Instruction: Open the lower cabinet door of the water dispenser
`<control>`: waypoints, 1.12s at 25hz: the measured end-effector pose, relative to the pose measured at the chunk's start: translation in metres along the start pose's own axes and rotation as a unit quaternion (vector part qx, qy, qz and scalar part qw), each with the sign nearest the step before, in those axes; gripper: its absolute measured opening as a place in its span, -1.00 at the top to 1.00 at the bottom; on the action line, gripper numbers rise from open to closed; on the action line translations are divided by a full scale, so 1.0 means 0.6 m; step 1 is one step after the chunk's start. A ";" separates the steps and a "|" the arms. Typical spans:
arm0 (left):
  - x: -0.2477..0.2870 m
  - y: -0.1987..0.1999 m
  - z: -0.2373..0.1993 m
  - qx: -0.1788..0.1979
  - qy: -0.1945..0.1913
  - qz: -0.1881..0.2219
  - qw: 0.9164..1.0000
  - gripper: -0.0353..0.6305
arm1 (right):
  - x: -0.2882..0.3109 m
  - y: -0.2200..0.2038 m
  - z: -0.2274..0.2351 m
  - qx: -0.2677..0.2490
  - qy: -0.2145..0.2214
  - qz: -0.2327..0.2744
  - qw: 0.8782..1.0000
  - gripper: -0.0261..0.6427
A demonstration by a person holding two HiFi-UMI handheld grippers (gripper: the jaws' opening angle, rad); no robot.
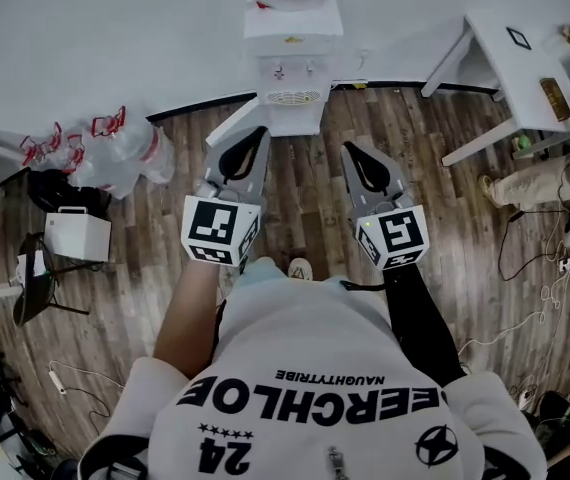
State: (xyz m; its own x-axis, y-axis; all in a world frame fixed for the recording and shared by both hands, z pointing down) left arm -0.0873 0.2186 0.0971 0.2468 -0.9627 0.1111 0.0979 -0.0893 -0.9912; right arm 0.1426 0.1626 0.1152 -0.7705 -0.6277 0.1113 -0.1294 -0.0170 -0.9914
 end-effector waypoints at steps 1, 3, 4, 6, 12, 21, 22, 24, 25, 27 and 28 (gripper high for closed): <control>-0.002 0.005 0.000 0.009 0.000 0.007 1.000 0.72 | -0.002 0.006 0.002 -0.002 0.001 0.004 1.000 0.92; -0.004 0.011 0.002 0.021 0.002 0.015 1.000 0.72 | -0.004 0.011 0.008 -0.011 -0.006 0.005 1.000 0.92; -0.004 0.012 0.003 0.023 0.005 0.016 1.000 0.72 | -0.004 0.011 0.010 -0.016 -0.012 0.004 1.000 0.92; -0.006 0.009 0.001 0.019 0.011 0.017 1.000 0.72 | -0.005 0.010 0.011 -0.023 -0.020 0.002 1.000 0.92; -0.001 0.008 -0.004 0.010 0.017 0.015 1.000 0.72 | -0.005 0.012 0.013 -0.032 -0.021 0.006 0.999 0.92; -0.004 0.019 -0.002 0.023 0.030 0.020 0.999 0.72 | -0.014 0.018 0.018 -0.041 -0.026 0.022 0.999 0.92; -0.005 0.020 0.000 0.023 0.031 0.021 0.999 0.72 | -0.015 0.017 0.019 -0.041 -0.027 0.021 0.999 0.92; -0.006 0.023 0.004 0.025 0.031 0.022 0.999 0.72 | -0.018 0.015 0.020 -0.038 -0.028 0.021 0.999 0.92; -0.007 0.024 0.006 0.026 0.031 0.022 0.999 0.72 | -0.020 0.015 0.020 -0.035 -0.029 0.022 0.999 0.92; -0.007 0.026 0.009 0.028 0.032 0.022 0.999 0.72 | -0.024 0.017 0.020 -0.032 -0.030 0.025 0.999 0.92; -0.008 0.027 0.009 0.028 0.034 0.022 0.999 0.72 | -0.025 0.018 0.020 -0.032 -0.031 0.027 0.999 0.92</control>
State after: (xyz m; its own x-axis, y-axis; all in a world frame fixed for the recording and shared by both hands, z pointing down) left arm -0.0817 0.2230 0.0809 0.1869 -0.9805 0.0610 0.1430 -0.0343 -0.9891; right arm 0.1600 0.1625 0.1022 -0.7374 -0.6735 0.0523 -0.1305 0.0660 -0.9893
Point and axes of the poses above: the fingertips, and each gripper's own axes: x forward along the fingers, z to its right, y out of its top, the point moved 10 cm from there along -x, backward along the fingers, and after that the axes turned 2 degrees about -z, right-handed, at the moved point
